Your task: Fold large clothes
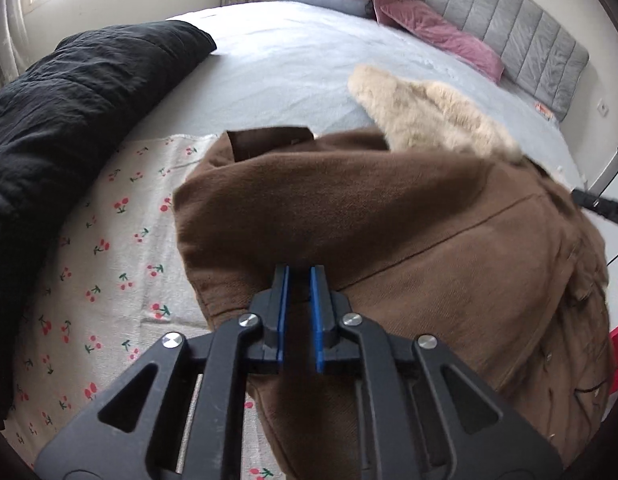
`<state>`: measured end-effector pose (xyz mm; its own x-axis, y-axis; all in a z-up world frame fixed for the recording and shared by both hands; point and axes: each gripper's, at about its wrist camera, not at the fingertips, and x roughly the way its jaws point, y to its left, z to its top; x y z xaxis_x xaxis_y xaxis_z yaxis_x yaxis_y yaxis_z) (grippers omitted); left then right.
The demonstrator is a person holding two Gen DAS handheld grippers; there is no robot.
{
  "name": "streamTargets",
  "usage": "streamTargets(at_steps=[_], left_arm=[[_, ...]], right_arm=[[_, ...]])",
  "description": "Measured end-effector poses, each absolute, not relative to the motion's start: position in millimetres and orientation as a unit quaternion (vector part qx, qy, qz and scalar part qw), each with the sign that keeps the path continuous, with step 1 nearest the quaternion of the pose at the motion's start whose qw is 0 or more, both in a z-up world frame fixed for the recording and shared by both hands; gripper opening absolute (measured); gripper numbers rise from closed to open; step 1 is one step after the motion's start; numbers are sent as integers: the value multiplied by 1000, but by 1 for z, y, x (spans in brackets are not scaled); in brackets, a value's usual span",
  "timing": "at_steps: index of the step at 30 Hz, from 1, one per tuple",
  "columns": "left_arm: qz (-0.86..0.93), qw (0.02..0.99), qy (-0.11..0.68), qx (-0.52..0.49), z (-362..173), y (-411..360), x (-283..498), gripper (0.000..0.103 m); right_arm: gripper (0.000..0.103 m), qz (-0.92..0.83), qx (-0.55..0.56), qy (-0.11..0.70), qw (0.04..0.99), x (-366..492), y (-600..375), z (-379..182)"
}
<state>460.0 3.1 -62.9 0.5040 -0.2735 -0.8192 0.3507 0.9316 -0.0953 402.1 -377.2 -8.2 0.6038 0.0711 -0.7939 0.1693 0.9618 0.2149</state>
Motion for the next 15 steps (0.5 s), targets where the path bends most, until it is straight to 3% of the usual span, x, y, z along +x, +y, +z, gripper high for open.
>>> streamTargets(at_steps=[4,6,10,13,14,15], left_arm=[[-170,873,447,93,-71,-8,450,12],[-175,870,456,69,-62,-2,445,14],[-215,866,452,0,-39,22,419,50],[-235,866,438,44,-30,22,386,59],[-241,864,437,66,-30,20,376,60],[-245,861,436,88,-32,17,367,61]], right_arm=[[58,-9,172,455,874,394,-386,-20],[58,-2,183,471,863,393,-381,-33],[55,36,212,495,842,381,-376,-55],[29,36,184,495,849,376,-368,-58],[15,41,180,493,850,376,-366,-58],[12,50,185,491,850,376,-366,-57]])
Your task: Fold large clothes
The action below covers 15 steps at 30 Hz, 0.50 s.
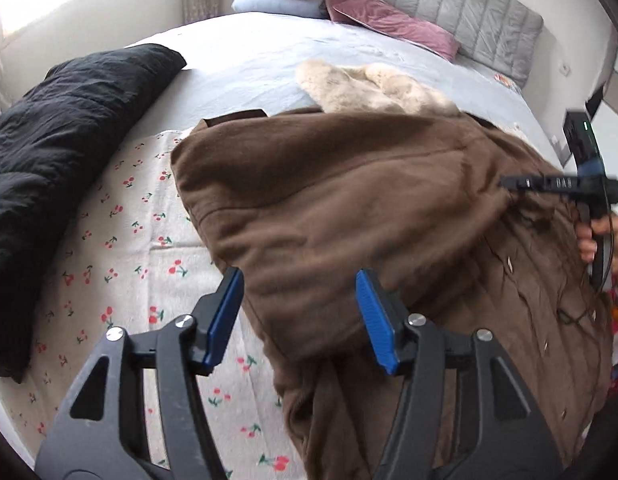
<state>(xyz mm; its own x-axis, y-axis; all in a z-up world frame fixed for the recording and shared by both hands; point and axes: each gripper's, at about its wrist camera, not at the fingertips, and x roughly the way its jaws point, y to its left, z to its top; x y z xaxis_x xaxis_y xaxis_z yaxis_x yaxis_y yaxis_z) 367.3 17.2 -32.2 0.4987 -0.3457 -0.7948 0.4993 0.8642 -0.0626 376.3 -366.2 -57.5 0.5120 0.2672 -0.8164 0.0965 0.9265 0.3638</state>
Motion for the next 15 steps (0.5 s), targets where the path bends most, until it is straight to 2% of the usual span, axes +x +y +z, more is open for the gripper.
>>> streamTargets(at_steps=[3,4,5,6,7,11,15], left_arm=[[-239,845,455,148,-51,9,355,62],[-227,840,467,159,-59,7,356,59],[-215,838,476,159,-66,8,359,50],[-201,839,485,142,-69,13,360,24],[-190,842,490,120,-69,17,362,19],[-159,853,488,97,-68,28,356,16],[-158,850,495,84,-72,32,350,19]], right_arm=[[11,50,197,480,854,374,-365,-47],[11,52,206,472,855,373,-364,-40],[10,56,216,463,858,370,-365,-32],[10,59,223,455,860,368,-365,-25],[10,62,227,447,863,364,-366,-18],[11,60,215,454,863,352,-362,-17],[22,21,153,521,839,351,-351,-64]])
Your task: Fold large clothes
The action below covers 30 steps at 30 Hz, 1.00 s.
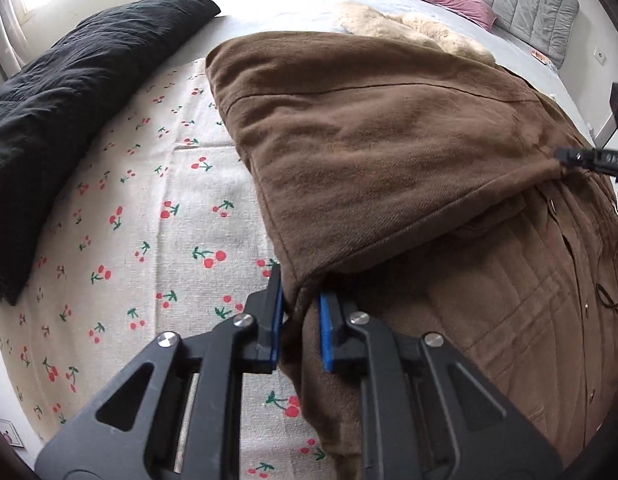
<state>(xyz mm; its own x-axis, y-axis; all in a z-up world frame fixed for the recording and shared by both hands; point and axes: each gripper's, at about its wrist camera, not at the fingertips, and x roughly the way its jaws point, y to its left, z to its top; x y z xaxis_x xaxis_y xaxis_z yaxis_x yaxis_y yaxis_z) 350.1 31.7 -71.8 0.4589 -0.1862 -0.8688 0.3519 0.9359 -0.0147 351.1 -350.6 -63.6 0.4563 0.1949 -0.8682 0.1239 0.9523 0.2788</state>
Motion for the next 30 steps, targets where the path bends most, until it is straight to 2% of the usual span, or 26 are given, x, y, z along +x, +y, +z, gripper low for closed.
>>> streamTargets(at_steps=[1,2,3,4,5,6,10,13,17,24,30], left_arm=[[-159,848,498,84,-68,31,348,21],[-164,847,499,81,-62,30,345,22],[-170,847,498,79,-55,30,341,30],[-176,848,494,78,-47,29,336,44],[-180,853,484,77,-36,29,331,53],[-182,860,471,75,-25,27,326,66],[-189,878,438,43,12,21,317,81],[-182,877,446,10,19,17,315,86],[-181,874,451,-18,8,6,306,87],[-182,872,437,-123,-62,11,294,90],[-181,883,424,-88,-63,-2,289,90]], right_arm=[[23,26,152,513,844,347,-351,-67],[28,29,153,504,849,343,-353,-63],[39,29,158,504,849,339,-357,-58],[48,27,168,503,848,335,-363,-53],[57,26,177,494,851,330,-369,-46],[62,23,184,484,855,326,-376,-39],[67,-16,208,459,864,307,-413,-15],[71,-55,248,446,858,287,-452,-7],[74,-119,304,429,843,255,-512,-7],[74,-211,435,379,789,179,-610,-50],[74,-242,497,320,770,137,-664,-77]])
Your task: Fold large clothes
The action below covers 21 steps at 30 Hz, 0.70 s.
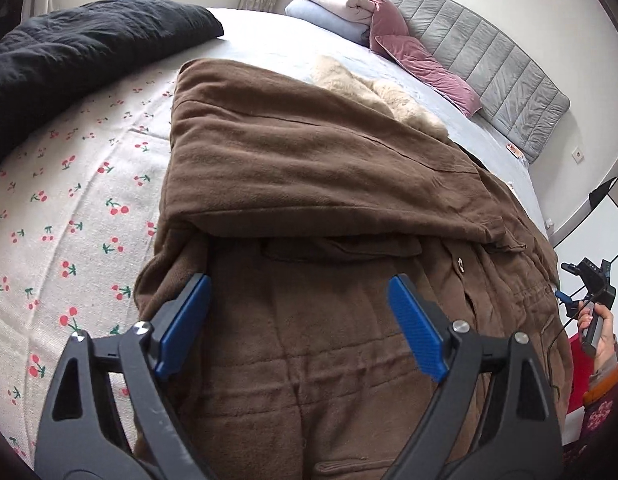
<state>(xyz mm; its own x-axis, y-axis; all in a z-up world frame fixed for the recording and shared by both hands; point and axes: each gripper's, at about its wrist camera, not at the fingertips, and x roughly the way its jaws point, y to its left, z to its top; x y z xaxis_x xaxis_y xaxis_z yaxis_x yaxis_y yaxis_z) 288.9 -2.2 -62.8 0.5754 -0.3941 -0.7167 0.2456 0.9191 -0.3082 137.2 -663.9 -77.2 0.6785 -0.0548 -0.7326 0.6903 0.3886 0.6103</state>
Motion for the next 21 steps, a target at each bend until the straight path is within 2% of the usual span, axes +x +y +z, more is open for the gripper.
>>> streamTargets(at_steps=[6,8,10,12,13,16,21], left_arm=[[-177,883,428,-79,-67,-6,289,90],[-179,882,428,-80,-67,-6,289,90],[-180,882,428,-81,-68,-6,290,90],[-181,881,428,-82,-68,-6,290,90],[-181,882,428,-82,-68,-5,290,90],[-185,881,427,-86,-66,-4,290,90],[-192,878,428,-92,-62,-1,289,90]], right_arm=[[73,-247,547,239,764,136,-704,-90],[68,-265,557,219,756,143,-716,-90],[54,-286,560,208,749,147,-727,-88],[17,-310,553,205,745,155,-731,-83],[14,-319,547,199,748,159,-731,-76],[10,-315,507,164,785,172,-719,-40],[9,-275,392,157,864,208,-669,43]])
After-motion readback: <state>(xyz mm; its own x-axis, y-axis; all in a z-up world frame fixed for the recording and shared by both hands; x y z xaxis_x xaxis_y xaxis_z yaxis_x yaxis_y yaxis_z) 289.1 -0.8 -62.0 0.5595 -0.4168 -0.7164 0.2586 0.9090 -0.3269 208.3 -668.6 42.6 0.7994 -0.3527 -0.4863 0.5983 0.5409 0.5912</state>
